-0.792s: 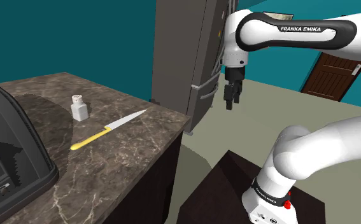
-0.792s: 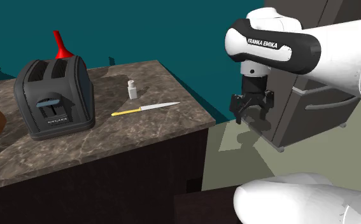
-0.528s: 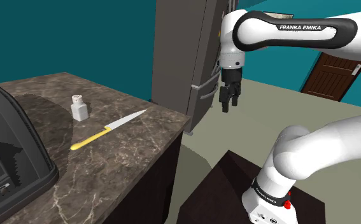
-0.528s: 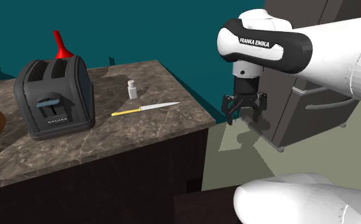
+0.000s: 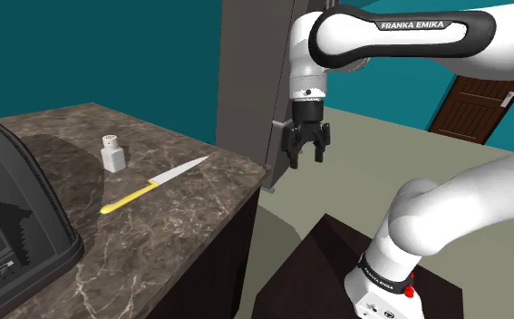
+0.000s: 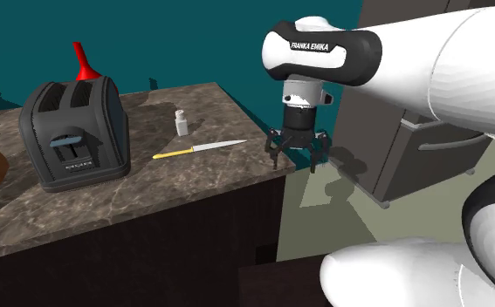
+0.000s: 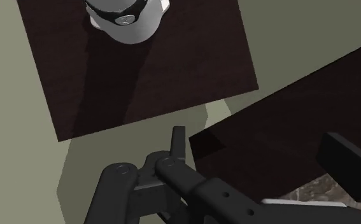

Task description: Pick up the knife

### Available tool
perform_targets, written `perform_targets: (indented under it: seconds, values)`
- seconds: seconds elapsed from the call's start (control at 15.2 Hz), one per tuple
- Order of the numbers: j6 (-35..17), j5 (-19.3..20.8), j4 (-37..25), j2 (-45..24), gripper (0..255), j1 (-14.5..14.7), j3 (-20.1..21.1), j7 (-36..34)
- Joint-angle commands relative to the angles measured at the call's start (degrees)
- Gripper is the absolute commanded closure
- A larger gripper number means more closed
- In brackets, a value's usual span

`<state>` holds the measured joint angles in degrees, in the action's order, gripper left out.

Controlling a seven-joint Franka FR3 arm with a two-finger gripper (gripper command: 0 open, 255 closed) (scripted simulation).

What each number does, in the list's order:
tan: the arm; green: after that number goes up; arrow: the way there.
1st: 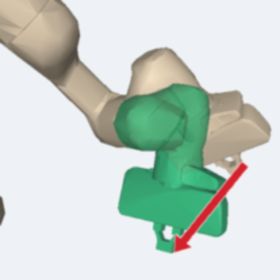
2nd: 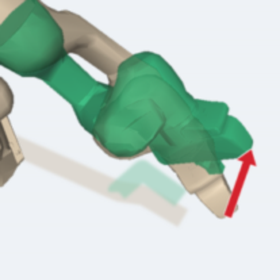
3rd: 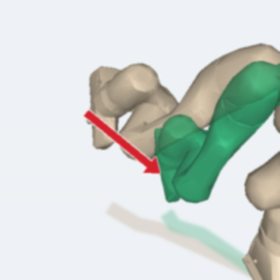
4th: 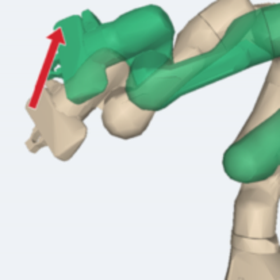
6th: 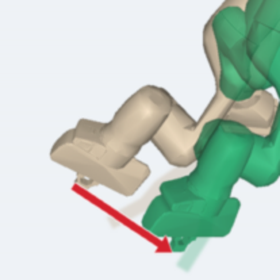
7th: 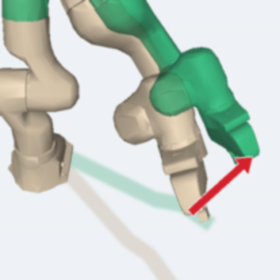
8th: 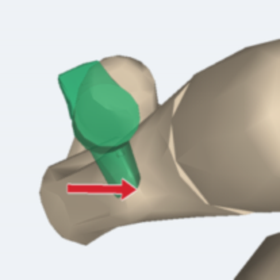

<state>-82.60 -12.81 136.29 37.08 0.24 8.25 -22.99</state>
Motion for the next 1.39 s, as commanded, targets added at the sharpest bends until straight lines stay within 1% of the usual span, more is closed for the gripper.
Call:
perform_targets:
  seconds: [0.0, 0.33, 0.66, 0.99, 1.32]
  values:
    - [-1.08, -3.40, -1.33, -2.30, 0, -0.17, 2.42, -6.12]
    - [-4.73, -9.80, -5.86, -9.25, 0, -0.95, 7.59, -19.56]
    - [-9.48, -14.06, -11.70, -17.59, 0, -1.79, 11.95, -32.50]
    - [-14.76, -15.95, -18.67, -26.93, 0, -2.36, 15.29, -45.04]
    - [-19.95, -15.65, -26.64, -36.88, 0, -2.24, 17.27, -57.19]
